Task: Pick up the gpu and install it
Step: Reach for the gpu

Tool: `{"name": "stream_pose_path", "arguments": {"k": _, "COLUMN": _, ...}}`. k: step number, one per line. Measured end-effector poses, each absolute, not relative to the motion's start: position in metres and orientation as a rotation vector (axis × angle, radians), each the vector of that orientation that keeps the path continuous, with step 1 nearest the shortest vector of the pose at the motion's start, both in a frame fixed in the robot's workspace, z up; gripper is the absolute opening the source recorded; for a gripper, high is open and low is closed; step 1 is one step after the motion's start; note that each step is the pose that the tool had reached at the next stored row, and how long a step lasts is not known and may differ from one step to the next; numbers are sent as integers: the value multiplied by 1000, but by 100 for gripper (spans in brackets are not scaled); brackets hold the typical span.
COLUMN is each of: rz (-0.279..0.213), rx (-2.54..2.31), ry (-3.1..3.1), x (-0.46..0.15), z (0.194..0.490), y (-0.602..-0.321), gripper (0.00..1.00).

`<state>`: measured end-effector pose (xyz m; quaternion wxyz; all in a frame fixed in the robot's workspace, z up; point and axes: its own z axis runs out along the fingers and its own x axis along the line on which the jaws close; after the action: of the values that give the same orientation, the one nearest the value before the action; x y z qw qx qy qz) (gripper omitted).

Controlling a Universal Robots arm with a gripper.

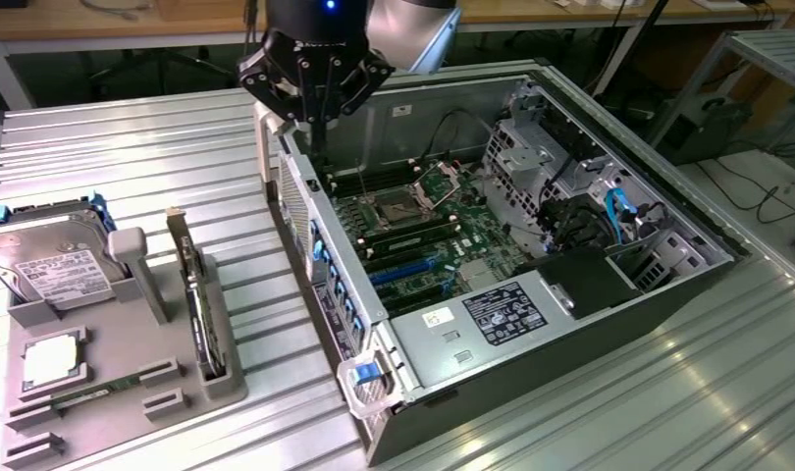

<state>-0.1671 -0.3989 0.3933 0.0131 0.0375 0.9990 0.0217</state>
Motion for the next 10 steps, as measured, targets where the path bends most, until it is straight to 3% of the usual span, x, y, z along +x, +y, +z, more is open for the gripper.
{"name": "stream_pose_path", "arguments": {"k": 10, "rz": 68, "rx": 117, "ry": 3113, "x": -172, "z": 393, "y": -399, "gripper": 11}}
